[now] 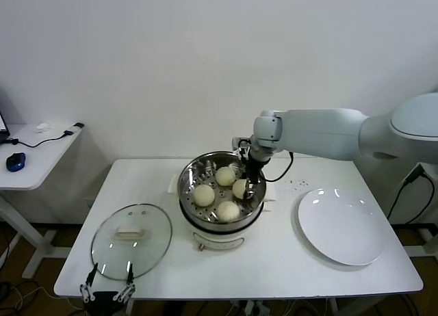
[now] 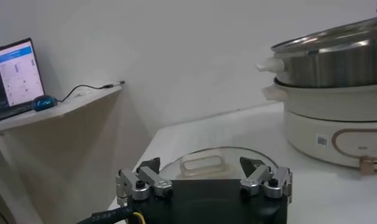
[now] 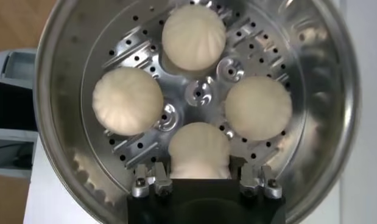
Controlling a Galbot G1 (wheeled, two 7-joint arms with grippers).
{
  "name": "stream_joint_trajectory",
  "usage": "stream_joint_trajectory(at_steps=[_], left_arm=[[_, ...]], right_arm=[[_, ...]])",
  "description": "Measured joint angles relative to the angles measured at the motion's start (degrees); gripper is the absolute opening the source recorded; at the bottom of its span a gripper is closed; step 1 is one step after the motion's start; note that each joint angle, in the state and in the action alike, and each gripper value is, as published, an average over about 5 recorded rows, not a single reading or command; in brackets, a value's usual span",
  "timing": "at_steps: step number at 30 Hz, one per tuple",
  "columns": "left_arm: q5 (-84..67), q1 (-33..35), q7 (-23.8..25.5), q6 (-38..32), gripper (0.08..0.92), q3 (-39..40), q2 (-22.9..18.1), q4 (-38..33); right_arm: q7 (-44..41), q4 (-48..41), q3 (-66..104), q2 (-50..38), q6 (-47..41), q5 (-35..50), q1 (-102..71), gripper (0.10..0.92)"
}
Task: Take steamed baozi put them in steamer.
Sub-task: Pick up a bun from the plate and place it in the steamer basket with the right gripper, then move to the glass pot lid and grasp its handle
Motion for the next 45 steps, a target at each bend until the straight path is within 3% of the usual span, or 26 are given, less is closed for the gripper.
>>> stream_joint_trajectory(at_steps=[3, 11, 28, 37, 45], left_arm=[[-0.06, 0.12, -0.01, -0.06, 0.823, -0.06, 0.11, 0.08], [-0.07, 0.23, -0.01, -0.08, 0.823, -0.09, 0.22, -0.21], [0.88, -0.44, 0.12, 0.65, 0.823, -0.04, 0.44, -1.42], [2.12, -1.49, 0.12, 1.6, 0.823, 0.15, 0.16, -2.51], [3.08, -2.52, -0.01, 2.57, 0.823, -0.47, -0.19, -3.58]], right_arm=[[0.46, -0.02, 0.12, -0.02, -0.18, -0.01, -0.42, 0.65], [0.4, 0.12, 0.51, -0.34, -0.33, 0.63, -0.15, 0.813], [-2.78, 2.33, 3.22, -8.15, 6.37, 1.96, 6.57, 0.823], [7.1, 8.9, 10.85, -21.98, 18.31, 1.43, 3.11, 0.823], [19.63, 16.13, 33.54, -34.85, 25.31, -1.26, -17.69, 0.823]])
